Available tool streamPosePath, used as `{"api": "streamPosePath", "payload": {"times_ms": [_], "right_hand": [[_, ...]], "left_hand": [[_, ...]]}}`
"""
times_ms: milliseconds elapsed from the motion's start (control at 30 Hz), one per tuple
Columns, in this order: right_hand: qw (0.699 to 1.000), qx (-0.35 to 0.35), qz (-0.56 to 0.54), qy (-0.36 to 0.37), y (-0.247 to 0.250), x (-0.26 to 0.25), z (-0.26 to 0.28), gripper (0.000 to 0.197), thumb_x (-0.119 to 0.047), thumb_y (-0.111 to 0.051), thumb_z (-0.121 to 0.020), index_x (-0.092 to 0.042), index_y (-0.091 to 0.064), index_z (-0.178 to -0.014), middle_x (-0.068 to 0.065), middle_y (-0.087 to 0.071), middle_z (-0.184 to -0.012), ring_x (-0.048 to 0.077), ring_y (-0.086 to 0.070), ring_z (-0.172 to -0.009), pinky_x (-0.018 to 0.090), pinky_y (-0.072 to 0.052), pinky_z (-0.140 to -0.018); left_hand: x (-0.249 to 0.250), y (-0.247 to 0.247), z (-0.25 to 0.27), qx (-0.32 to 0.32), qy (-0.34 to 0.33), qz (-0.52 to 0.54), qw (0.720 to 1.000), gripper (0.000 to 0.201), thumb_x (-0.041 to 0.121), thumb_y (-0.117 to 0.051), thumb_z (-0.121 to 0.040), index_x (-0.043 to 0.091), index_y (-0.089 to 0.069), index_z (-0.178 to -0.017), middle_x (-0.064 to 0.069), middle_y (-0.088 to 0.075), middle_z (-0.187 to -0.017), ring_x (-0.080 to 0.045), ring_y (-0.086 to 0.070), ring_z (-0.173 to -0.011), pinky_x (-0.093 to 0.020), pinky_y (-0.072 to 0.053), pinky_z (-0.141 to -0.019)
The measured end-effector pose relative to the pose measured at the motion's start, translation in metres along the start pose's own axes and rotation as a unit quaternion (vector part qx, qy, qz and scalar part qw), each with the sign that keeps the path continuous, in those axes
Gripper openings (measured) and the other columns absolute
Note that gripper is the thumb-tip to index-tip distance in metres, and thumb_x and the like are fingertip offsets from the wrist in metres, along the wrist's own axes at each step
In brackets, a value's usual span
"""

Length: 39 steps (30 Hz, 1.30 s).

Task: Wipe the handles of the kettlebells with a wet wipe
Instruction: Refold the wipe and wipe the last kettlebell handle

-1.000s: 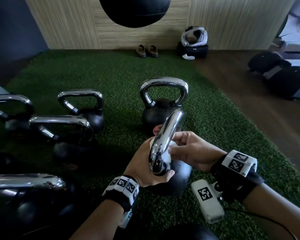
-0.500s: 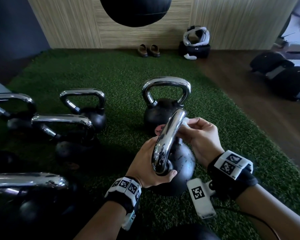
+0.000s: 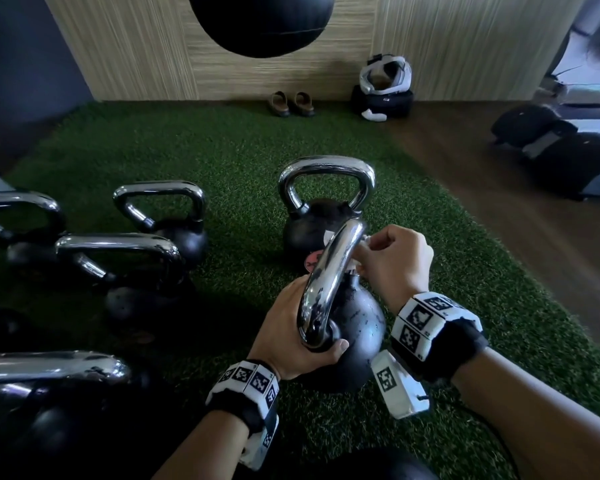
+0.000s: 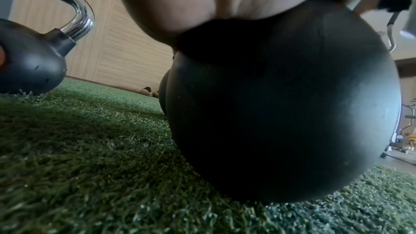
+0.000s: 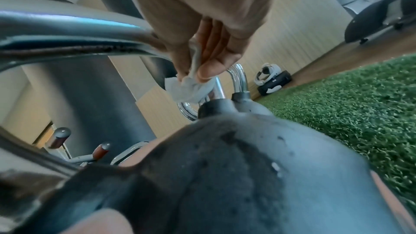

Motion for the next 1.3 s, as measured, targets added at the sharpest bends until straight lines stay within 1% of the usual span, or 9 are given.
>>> {"api": "streamPosePath", "payload": {"times_ms": [233,467,600,733,867,1000,1133,1233,1300], "right_hand": [[0.996,-0.034,0.078,-0.024,-0.009,0.002,0.003,0.024,-0.020,-0.085,-0.067,-0.007,-0.066,-0.071,-0.001,-0.063,-0.065,0.013,-0.055,-0.060,0.022,-0.040,-0.049],[0.966,-0.225,0.059,-0.116,0.010,0.010,-0.004,0.038,-0.023,-0.095,-0.067,-0.003,-0.069,-0.087,0.010,-0.078,-0.079,0.017,-0.070,-0.060,0.035,-0.062,-0.061],[0.987,-0.133,0.087,0.000,0.037,-0.008,-0.022,0.019,-0.017,-0.082,-0.084,-0.011,-0.066,-0.093,0.006,-0.075,-0.081,0.014,-0.069,-0.057,0.024,-0.055,-0.048],[0.971,-0.169,0.088,0.145,0.033,-0.041,-0.033,0.019,-0.018,-0.073,-0.089,-0.028,-0.078,-0.104,-0.009,-0.078,-0.099,0.008,-0.072,-0.086,0.019,-0.056,-0.073],[0.876,-0.288,0.255,0.292,0.018,-0.065,-0.023,0.031,-0.018,-0.068,-0.085,-0.033,-0.077,-0.110,-0.011,-0.075,-0.113,0.008,-0.066,-0.106,0.019,-0.047,-0.097],[0.852,-0.288,0.300,0.319,0.023,-0.071,-0.022,0.031,-0.014,-0.066,-0.086,-0.026,-0.076,-0.113,-0.005,-0.075,-0.114,0.015,-0.067,-0.108,0.008,-0.032,-0.085],[0.851,-0.270,0.304,0.333,0.026,-0.068,-0.022,0.029,-0.017,-0.068,-0.087,-0.026,-0.077,-0.113,-0.007,-0.076,-0.114,0.014,-0.068,-0.107,0.008,-0.033,-0.087],[0.852,-0.260,0.316,0.327,0.030,-0.062,-0.023,0.027,-0.024,-0.066,-0.088,-0.030,-0.077,-0.112,-0.011,-0.077,-0.110,0.011,-0.069,-0.104,0.012,-0.039,-0.088],[0.863,-0.245,0.310,0.314,0.040,-0.056,-0.020,0.027,-0.025,-0.067,-0.088,-0.031,-0.076,-0.113,-0.011,-0.077,-0.107,0.011,-0.070,-0.101,0.014,-0.042,-0.085]], "left_hand": [[0.008,0.002,-0.003,-0.022,0.007,-0.016,1.000,0.095,0.040,-0.089,-0.067,0.076,-0.030,-0.133,0.038,-0.048,-0.138,-0.001,-0.048,-0.136,-0.036,-0.040,-0.117],[0.006,0.013,-0.005,-0.166,0.133,-0.027,0.977,0.110,0.050,-0.098,-0.057,0.049,-0.035,-0.148,0.015,-0.051,-0.149,-0.007,-0.045,-0.143,-0.046,-0.036,-0.122],[0.038,0.034,-0.018,-0.189,0.186,0.134,0.955,0.139,0.042,-0.096,-0.064,0.041,0.003,-0.162,0.017,-0.046,-0.157,-0.005,-0.039,-0.148,-0.040,-0.031,-0.123],[0.101,0.049,-0.039,-0.071,0.085,-0.066,0.992,0.103,0.048,-0.087,-0.063,0.037,-0.040,-0.154,0.023,-0.061,-0.136,0.009,-0.055,-0.126,-0.004,-0.038,-0.101],[0.130,0.044,-0.037,-0.012,0.032,-0.254,0.967,0.050,0.026,-0.076,-0.075,0.031,-0.068,-0.123,0.010,-0.076,-0.099,-0.007,-0.069,-0.093,-0.019,-0.053,-0.082],[0.130,0.042,-0.035,-0.031,0.072,-0.242,0.967,0.041,0.018,-0.070,-0.071,0.032,-0.071,-0.110,0.008,-0.068,-0.062,-0.005,-0.063,-0.056,-0.019,-0.052,-0.055],[0.131,0.050,-0.044,-0.106,0.066,-0.217,0.968,0.045,0.017,-0.074,-0.068,0.031,-0.074,-0.110,0.008,-0.071,-0.064,-0.004,-0.066,-0.057,-0.013,-0.047,-0.051],[0.128,0.059,-0.058,-0.174,0.043,-0.219,0.959,0.056,0.020,-0.079,-0.067,0.034,-0.072,-0.120,0.011,-0.079,-0.085,0.000,-0.071,-0.077,-0.019,-0.057,-0.070],[0.121,0.066,-0.069,-0.219,0.029,-0.230,0.948,0.072,0.021,-0.082,-0.067,0.040,-0.065,-0.134,0.022,-0.075,-0.109,0.008,-0.069,-0.096,-0.011,-0.053,-0.083]]}}
Point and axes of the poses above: each hand's wrist, its own z-axis away from the middle knuckle, its own y-axis out of the back of the hand, x = y × z, the point moved 3 cm from there along -z, towards the middle knuckle
